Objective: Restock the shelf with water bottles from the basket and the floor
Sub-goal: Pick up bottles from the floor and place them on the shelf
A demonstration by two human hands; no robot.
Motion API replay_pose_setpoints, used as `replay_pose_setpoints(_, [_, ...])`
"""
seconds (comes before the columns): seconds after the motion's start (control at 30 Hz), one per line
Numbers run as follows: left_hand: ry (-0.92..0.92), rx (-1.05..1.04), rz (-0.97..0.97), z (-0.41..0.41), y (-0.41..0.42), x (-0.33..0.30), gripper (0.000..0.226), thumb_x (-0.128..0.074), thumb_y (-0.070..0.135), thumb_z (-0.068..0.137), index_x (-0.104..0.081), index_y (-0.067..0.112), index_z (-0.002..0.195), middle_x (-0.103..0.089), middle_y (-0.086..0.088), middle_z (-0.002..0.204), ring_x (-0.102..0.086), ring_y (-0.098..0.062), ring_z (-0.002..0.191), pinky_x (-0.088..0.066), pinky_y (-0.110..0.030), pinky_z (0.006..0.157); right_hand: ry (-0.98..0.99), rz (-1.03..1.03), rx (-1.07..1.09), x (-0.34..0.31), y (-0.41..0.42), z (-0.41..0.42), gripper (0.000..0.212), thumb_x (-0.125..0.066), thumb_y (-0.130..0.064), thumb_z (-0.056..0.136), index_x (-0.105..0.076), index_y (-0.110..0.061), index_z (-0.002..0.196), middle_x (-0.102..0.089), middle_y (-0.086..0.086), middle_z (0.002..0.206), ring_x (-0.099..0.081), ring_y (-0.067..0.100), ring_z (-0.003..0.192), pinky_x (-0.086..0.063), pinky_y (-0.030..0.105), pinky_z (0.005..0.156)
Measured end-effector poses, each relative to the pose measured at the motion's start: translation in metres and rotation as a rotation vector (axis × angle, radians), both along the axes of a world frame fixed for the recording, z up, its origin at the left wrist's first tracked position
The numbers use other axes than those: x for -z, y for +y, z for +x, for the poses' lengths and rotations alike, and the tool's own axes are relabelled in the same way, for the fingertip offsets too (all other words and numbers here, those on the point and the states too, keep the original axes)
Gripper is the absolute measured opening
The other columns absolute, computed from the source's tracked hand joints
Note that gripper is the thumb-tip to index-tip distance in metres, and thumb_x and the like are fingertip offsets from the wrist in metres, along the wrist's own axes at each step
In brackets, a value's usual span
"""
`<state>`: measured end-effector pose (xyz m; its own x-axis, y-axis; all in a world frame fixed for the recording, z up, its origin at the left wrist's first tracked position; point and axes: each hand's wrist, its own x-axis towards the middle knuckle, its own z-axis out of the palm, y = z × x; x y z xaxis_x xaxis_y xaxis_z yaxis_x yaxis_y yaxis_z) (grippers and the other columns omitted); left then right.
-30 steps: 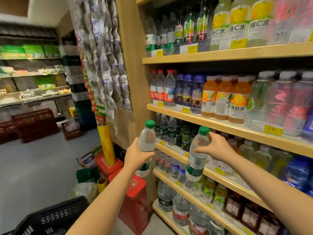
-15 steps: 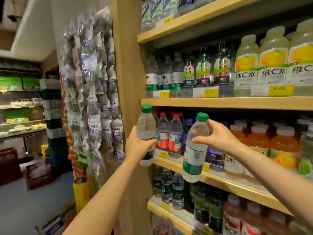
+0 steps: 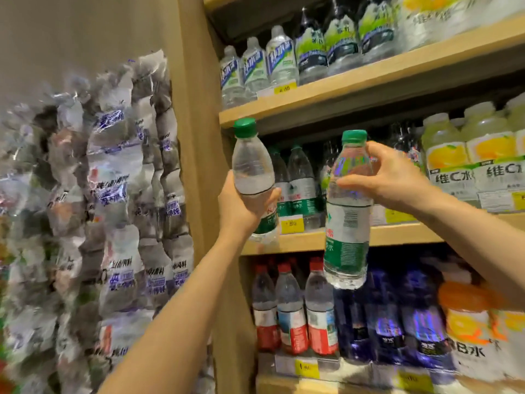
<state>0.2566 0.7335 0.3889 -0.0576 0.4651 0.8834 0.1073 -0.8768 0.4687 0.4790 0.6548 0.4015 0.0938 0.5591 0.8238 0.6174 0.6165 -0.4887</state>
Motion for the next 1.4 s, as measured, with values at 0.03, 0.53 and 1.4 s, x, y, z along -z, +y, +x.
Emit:
replay_pose_setpoints(0.03, [-0.015,0.046,0.007,0.002,0.006,-0.009,0.051,-0.077,0.002,0.073,-0.051,0.007,0.116,-0.057,0.014,0.097,-0.054,0.023,0.073,-0.044,-0.001,0.061,0.000,0.016,0.011,-0.007,0.000,-0.004,0.033,-0.080,-0.030,0.065,-0.059,-0.032,0.090,-0.072,0.005,0.090,-0.068,0.018,0.081,-0.055,0.044,0.084])
replay_pose_setpoints(0.53, [-0.008,-0.129,0.038,0.034,0.098,-0.031,0.050,-0.080,0.041,0.065,-0.051,0.025,0.102,-0.060,0.009,0.095,-0.059,-0.016,0.090,-0.050,-0.031,0.072,-0.075,0.093,0.203,-0.045,0.016,-0.021,0.033,-0.074,-0.040,0.066,-0.057,-0.042,0.094,-0.070,-0.006,0.092,-0.066,0.012,0.087,-0.053,0.035,0.076])
replay_pose_setpoints(1.4, [0.496,-0.876,0.152,0.070,0.142,-0.026,0.075,-0.054,0.042,0.087,-0.013,0.024,0.147,-0.024,-0.014,0.150,-0.015,-0.031,0.141,0.005,-0.062,0.110,-0.059,0.055,0.244,-0.041,0.036,-0.014,0.034,-0.071,-0.038,0.075,-0.057,-0.032,0.106,-0.067,-0.007,0.099,-0.064,0.011,0.089,-0.051,0.031,0.071])
